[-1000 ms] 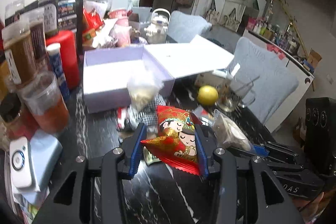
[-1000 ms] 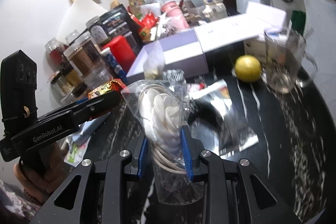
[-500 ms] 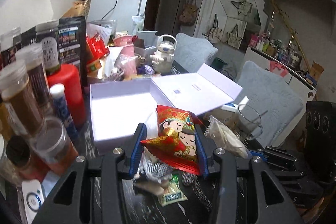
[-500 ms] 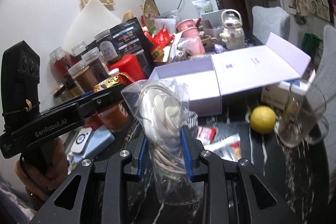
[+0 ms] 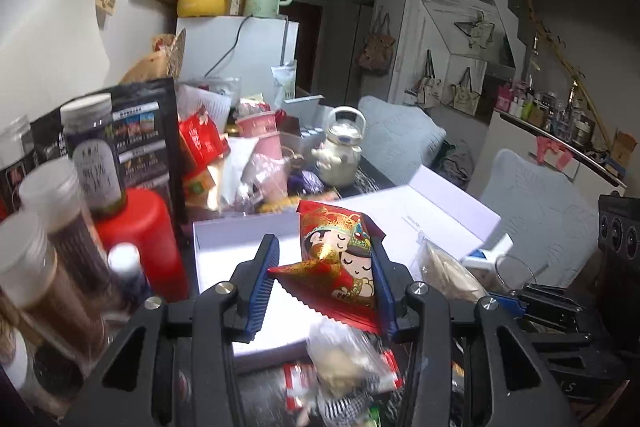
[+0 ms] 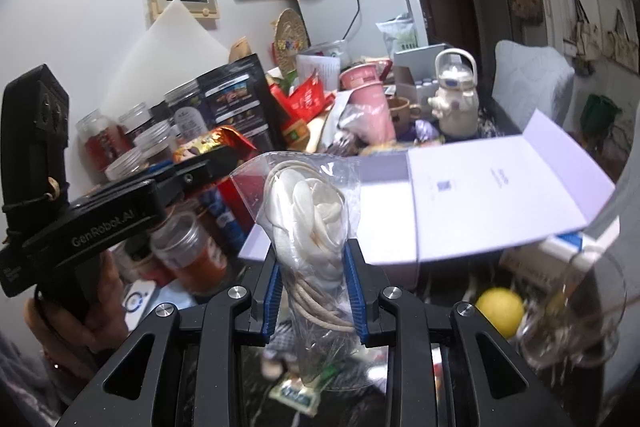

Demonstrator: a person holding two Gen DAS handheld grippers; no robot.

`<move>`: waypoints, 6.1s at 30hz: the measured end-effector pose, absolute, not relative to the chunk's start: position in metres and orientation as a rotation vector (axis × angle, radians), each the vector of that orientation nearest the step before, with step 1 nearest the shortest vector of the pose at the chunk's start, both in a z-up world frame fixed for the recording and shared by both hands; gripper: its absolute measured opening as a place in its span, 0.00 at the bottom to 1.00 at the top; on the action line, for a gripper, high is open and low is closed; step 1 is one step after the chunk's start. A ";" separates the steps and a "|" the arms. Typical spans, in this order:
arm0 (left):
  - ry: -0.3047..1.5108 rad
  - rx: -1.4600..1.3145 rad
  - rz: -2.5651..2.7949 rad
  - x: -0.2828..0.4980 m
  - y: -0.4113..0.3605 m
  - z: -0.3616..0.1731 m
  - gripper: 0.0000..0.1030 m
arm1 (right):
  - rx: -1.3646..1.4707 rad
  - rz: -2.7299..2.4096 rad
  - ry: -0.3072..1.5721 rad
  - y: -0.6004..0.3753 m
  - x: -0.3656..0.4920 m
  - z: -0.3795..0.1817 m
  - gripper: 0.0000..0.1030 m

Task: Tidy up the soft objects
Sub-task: 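Carry the clear bag with the right tool while the left carries the red packet over the box, then open the right tool over the box while the left tool drops the red packet, then withdraw both open tools from the box back over the table, then grasp the silver foil packet with the right tool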

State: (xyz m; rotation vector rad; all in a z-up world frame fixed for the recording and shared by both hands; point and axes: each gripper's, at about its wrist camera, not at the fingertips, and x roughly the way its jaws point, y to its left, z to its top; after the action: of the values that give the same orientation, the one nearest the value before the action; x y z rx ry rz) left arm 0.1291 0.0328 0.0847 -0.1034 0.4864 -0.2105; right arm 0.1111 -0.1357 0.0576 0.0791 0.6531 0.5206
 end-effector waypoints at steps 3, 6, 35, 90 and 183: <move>0.480 -0.101 -0.190 0.143 0.035 0.084 0.43 | 0.068 0.513 0.646 -0.136 0.128 0.061 0.28; 0.481 -0.110 -0.176 0.159 0.038 0.083 0.43 | 0.049 0.498 0.636 -0.135 0.147 0.065 0.28; 0.597 -0.106 0.017 0.304 0.067 0.060 0.43 | -0.067 0.466 0.679 -0.101 0.298 0.060 0.28; 0.569 -0.032 0.035 0.240 0.035 0.139 0.47 | -0.041 0.399 0.578 -0.125 0.233 0.131 0.49; 0.952 -0.143 -0.153 0.058 0.008 -0.068 0.87 | 0.069 0.197 0.870 -0.203 0.045 -0.073 0.89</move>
State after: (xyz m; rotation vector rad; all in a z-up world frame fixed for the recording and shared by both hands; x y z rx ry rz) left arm 0.0581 0.0079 -0.0684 -0.1430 0.9522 -0.1533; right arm 0.0449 -0.2032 -0.0733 0.0690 0.8700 0.1971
